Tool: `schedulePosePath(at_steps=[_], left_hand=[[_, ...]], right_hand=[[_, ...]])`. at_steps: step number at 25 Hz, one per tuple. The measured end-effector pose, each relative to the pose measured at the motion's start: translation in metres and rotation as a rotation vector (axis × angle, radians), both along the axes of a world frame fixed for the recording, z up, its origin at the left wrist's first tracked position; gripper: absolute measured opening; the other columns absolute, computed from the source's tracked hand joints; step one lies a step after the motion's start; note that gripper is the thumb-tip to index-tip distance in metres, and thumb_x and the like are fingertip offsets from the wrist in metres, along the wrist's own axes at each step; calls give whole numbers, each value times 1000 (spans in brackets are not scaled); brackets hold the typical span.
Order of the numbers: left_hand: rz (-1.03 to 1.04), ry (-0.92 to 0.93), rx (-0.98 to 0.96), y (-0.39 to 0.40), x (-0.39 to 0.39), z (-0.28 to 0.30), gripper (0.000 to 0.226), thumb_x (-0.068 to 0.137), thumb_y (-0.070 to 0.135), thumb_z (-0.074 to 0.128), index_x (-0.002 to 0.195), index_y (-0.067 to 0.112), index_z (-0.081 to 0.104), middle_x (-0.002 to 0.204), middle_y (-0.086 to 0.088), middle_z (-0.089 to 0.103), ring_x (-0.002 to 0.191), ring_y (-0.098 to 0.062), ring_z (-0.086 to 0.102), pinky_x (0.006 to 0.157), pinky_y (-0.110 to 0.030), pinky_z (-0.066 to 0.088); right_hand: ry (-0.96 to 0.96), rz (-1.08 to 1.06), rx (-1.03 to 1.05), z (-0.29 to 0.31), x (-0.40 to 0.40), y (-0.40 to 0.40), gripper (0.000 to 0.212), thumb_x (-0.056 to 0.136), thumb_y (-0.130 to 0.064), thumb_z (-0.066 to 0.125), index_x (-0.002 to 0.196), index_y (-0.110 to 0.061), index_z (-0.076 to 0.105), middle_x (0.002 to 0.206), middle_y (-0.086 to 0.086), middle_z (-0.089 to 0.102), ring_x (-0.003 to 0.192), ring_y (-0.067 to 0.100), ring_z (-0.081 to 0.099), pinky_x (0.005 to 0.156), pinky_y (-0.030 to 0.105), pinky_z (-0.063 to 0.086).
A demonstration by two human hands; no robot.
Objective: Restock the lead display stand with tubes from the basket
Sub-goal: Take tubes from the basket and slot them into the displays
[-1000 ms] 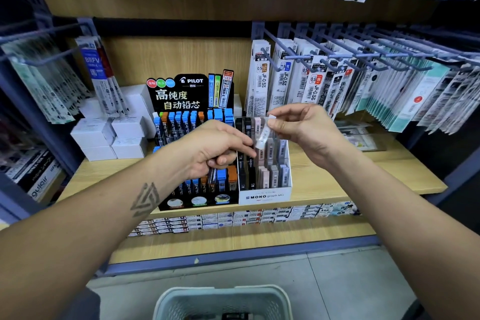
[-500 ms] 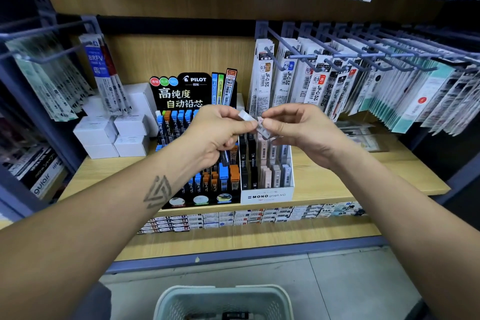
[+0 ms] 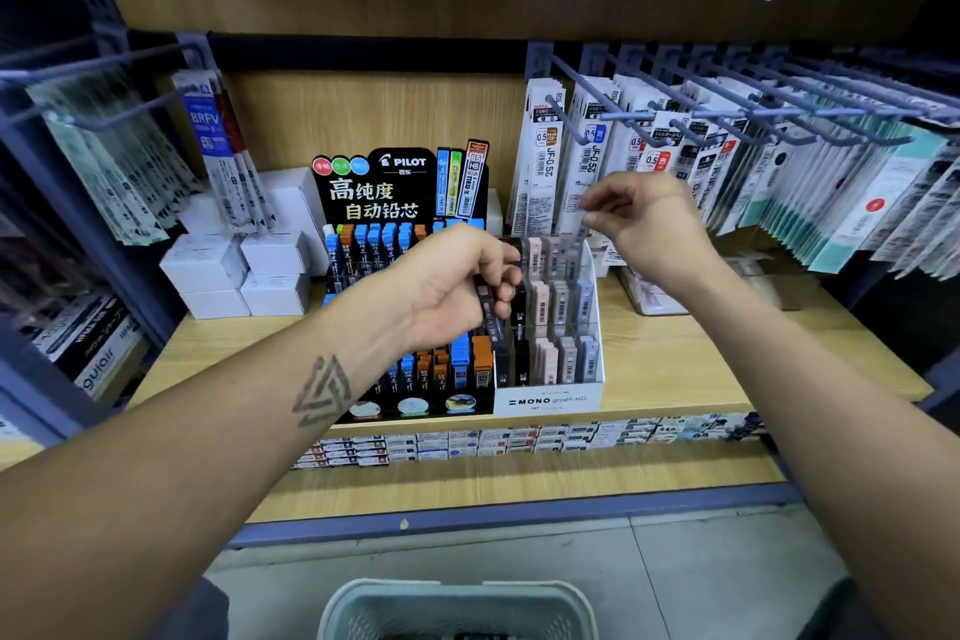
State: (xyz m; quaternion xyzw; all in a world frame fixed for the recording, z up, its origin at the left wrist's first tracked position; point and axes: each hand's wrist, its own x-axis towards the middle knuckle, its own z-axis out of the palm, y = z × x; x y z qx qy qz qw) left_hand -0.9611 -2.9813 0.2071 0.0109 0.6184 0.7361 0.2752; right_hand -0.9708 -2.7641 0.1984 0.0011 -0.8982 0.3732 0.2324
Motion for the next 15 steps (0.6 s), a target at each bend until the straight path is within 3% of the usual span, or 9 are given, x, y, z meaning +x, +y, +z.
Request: schedulePosePath(at_steps=[3, 7, 10, 15], left_hand=[[8, 16, -4, -3, -2, -1, 39, 73, -23, 26, 89, 1, 52, 73, -12, 48, 62, -19, 43, 56, -30, 36], [-15, 27, -36, -6, -5, -4, 42, 80, -29, 30, 103, -3, 54, 79, -19, 56, 68, -22, 54, 58, -30, 46], [-51, 19, -17, -10, -7, -6, 43, 85, -31, 35, 117, -8, 53, 97, -26, 60, 77, -27, 66, 68, -32, 57], [-72, -13, 79, -13, -4, -4, 44, 86, -29, 46, 125, -9, 48, 122, -36, 58, 89, -38, 74, 79, -36, 62]], right_hand=[[18, -27, 121, -11, -10, -9, 13, 87, -4, 73, 97, -12, 76, 84, -3, 69, 79, 11, 64, 83, 21, 51], [-3, -29, 262, -25, -19, -15, 11, 89, -7, 73, 97, -13, 76, 90, -1, 71, 84, 14, 64, 85, 24, 51], [-25, 7, 315, -34, -24, -15, 10, 87, -3, 72, 92, -11, 76, 92, 5, 73, 85, 21, 67, 88, 38, 55], [15, 5, 377, -40, -23, -13, 10, 85, -3, 72, 92, -8, 76, 95, 6, 70, 87, 23, 66, 88, 40, 55]])
